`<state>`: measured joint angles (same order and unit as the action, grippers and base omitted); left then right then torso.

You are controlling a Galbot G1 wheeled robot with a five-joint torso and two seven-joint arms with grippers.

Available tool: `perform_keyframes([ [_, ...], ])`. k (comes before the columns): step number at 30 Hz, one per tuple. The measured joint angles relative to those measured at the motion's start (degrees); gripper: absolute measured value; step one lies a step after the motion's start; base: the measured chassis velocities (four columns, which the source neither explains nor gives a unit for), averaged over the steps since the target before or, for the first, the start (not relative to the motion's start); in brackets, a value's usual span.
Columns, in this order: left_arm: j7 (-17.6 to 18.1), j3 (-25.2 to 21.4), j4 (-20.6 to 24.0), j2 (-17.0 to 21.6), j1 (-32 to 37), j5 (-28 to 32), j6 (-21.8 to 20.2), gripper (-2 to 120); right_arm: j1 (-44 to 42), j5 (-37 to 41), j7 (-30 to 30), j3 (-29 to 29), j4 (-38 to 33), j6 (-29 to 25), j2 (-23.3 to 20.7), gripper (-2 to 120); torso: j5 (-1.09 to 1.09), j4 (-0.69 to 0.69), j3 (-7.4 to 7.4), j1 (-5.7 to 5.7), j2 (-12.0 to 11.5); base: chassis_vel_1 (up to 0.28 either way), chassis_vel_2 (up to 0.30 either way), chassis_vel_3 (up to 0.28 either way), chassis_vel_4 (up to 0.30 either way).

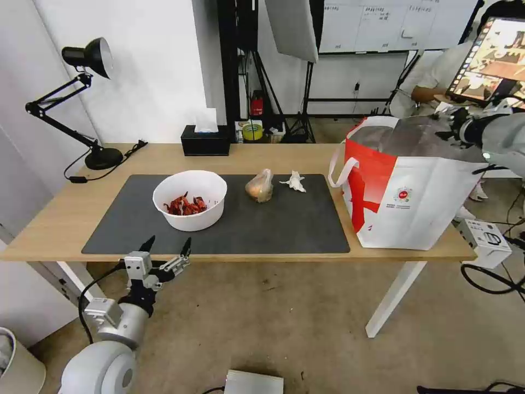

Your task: Pick up the trash from the table and place it into the takeout bag.

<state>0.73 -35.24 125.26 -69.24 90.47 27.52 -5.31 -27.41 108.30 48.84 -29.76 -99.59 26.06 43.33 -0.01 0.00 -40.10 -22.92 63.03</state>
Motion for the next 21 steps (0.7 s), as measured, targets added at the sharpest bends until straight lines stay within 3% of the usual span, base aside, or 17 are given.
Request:
perform_keyframes([
  [1, 0.0, 0.0, 0.0, 0.0, 0.0, 0.0, 0.0, 100, 0.0, 0.0, 0.0, 0.0, 0.0, 0.0, 0.0, 60, 0.0, 0.0, 0.0, 0.0, 0.0, 0.0, 0.0, 0.0, 0.0],
  [3, 0.11, -0.57, 0.18, 0.03, 0.75, 0.64, 0.23, 100, -7.9, -9.86, -14.34, -1.82, -5.29, -3.6, -2.75, 76, -0.01, 0.0, 0.0, 0.01, 0.0, 0.0, 0.0, 0.0, 0.0],
  [4, 0.11, -0.57, 0.18, 0.03, 0.75, 0.64, 0.23, 100, -7.9, -9.86, -14.34, -1.82, -5.29, -3.6, -2.75, 76, -0.01, 0.0, 0.0, 0.01, 0.0, 0.0, 0.0, 0.0, 0.0],
  [7, 0.02, -0.61, -0.02, -0.29, 1.03, 0.69, 0.94, 100, -17.29, -20.15, -24.75, -3.35, -10.45, -8.56, -4.15, 90, 0.03, -0.02, 0.0, 0.01, 0.0, 0.0, 0.0, 0.0, 0.0],
  [11, -0.04, -0.45, 0.21, -0.35, 0.75, 0.7, 1.24, 100, -24.09, -29.01, -31.42, -3.77, -15.86, -14.76, -4.09, 99, 0.01, 0.0, 0.0, 0.01, 0.0, 0.0, 0.0, 0.0, 0.0],
  [13, -0.04, -0.43, 0.31, -0.36, 0.74, 0.69, 1.25, 100, -24.79, -29.9, -31.9, -3.81, -16.52, -15.46, -4.04, 100, 0.0, 0.0, 0.0, 0.01, 0.0, 0.0, 0.0, 0.0, 0.0],
  [19, -0.1, 0.0, 1.63, 0.3, 0.94, 1.02, 1.4, 100, -36.62, -43.89, -36.81, -4.76, -24.85, -23.68, -2.72, 100, 0.0, -0.01, 0.0, 0.01, 0.0, 0.0, 0.0, 0.0, 0.0],
  [21, -0.11, 0.01, 1.65, 0.31, 0.94, 1.03, 1.4, 100, -36.81, -44.09, -36.85, -4.77, -24.93, -23.8, -2.67, 100, 0.0, -0.01, 0.0, 0.01, 0.0, 0.0, 0.0, 0.0, 0.0],
])
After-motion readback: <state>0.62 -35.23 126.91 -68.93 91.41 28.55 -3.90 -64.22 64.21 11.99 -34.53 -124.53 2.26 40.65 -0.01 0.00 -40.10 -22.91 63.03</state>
